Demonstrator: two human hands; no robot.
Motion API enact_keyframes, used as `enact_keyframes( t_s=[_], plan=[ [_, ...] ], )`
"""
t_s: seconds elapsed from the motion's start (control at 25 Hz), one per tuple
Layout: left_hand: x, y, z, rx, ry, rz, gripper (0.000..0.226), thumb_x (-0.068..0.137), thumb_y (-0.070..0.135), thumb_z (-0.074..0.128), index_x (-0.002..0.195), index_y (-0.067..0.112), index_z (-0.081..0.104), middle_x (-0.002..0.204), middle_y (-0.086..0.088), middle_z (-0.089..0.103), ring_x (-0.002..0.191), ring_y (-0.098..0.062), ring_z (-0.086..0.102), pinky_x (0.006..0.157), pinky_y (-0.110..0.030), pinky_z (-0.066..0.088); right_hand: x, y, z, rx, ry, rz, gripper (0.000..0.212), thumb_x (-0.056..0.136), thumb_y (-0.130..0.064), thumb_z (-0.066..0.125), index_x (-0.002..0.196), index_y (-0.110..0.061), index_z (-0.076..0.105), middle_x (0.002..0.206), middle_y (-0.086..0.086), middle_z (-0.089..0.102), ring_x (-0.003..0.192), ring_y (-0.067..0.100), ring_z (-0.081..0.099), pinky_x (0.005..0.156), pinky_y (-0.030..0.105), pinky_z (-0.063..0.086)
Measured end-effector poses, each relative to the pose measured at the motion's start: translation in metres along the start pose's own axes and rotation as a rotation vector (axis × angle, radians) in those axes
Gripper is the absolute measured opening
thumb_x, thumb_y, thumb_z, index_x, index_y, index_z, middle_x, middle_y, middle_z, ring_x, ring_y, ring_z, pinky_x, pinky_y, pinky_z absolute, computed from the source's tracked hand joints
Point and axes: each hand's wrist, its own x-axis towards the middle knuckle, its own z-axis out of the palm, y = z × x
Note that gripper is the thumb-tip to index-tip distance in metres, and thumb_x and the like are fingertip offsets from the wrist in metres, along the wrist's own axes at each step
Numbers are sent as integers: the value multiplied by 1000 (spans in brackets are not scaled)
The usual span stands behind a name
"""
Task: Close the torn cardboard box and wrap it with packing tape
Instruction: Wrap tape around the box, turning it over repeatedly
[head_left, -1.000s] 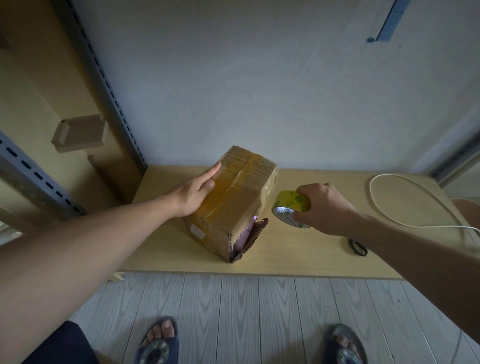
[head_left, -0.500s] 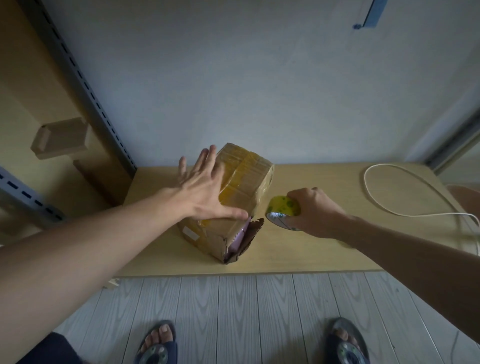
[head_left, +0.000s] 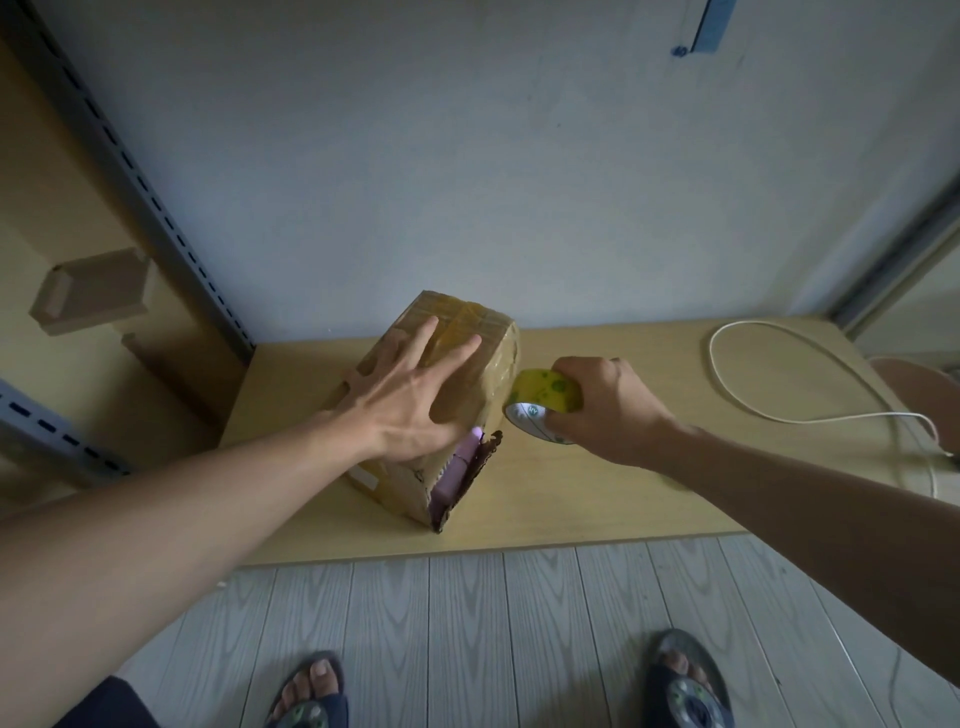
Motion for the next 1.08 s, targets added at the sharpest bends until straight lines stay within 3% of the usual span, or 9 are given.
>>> enact_keyframes(
  t_s=[0.12, 0.24, 0.4, 0.48, 0.6, 0.72, 0.8, 0.88, 1.08],
  plan=[
    [0, -3, -5, -105, 64, 1, 100, 67, 69, 61, 151, 60, 8, 168, 8, -13, 156, -26, -5, 120, -63, 19, 5, -4, -6, 77, 136, 31, 11, 71, -16, 70, 80, -15, 64, 68, 2, 61, 61, 16, 51, 50, 22, 38],
    [-3, -6, -7, -395, 89, 10, 100, 59, 67, 56, 152, 55, 23, 169, 4, 5, 155, -12, 0, 124, -45, 16, 8, -12, -13, 151, 235, 58, 12, 72, -14, 69, 81, -20, 64, 67, -4, 62, 61, 10, 54, 51, 16, 37],
    [-7, -17, 6, -696, -2, 28, 91, 67, 59, 63, 152, 47, 32, 160, 5, 35, 147, -12, 32, 123, -44, 26, 23, -27, -15, 240, 249, 76, 11, 73, -13, 67, 76, -23, 62, 62, -1, 64, 62, 20, 64, 56, 29, 48],
    [-6, -23, 1, -699, -45, -37, 93, 65, 61, 60, 152, 48, 30, 156, 9, 41, 142, -10, 40, 121, -37, 30, 30, -34, -11, 259, 197, 76, 10, 73, -14, 68, 78, -21, 63, 64, -1, 63, 63, 20, 64, 54, 28, 48],
    [-8, -24, -13, -616, -89, -85, 105, 65, 70, 62, 157, 36, 25, 149, 21, 42, 139, -6, 40, 110, -20, 33, 36, -54, 3, 216, 110, 22, 16, 73, -17, 72, 77, -21, 57, 63, -8, 53, 56, 9, 48, 44, 13, 33],
    [-12, -21, -11, -480, -30, -20, 74, 81, 36, 83, 139, 38, 37, 123, 30, 46, 108, 17, 48, 87, 4, 33, 46, -73, 17, 211, 70, 7, 22, 74, -16, 73, 83, -22, 54, 67, -12, 50, 56, 2, 45, 43, 10, 34],
    [-13, -29, -4, -515, 0, -32, 59, 83, 28, 84, 124, 45, 45, 121, 27, 55, 106, 22, 52, 103, -12, 41, 55, -80, 21, 194, 39, 8, 23, 75, -19, 74, 86, -22, 54, 69, -12, 50, 58, 2, 45, 42, 11, 31],
    [-13, -42, 1, -580, 15, -84, 64, 81, 38, 84, 133, 38, 48, 126, 22, 60, 116, 9, 54, 111, -32, 42, 64, -85, 23, 171, 7, 15, 21, 76, -20, 73, 88, -23, 55, 72, -11, 51, 61, 2, 47, 43, 11, 30],
    [-16, -61, 16, -577, 9, -229, 96, 62, 80, 75, 142, 38, 42, 132, 19, 59, 125, -8, 54, 107, -35, 43, 77, -101, 31, 79, -36, 45, 20, 74, -19, 73, 89, -14, 61, 80, -2, 59, 71, 15, 56, 51, 24, 43]
  ],
)
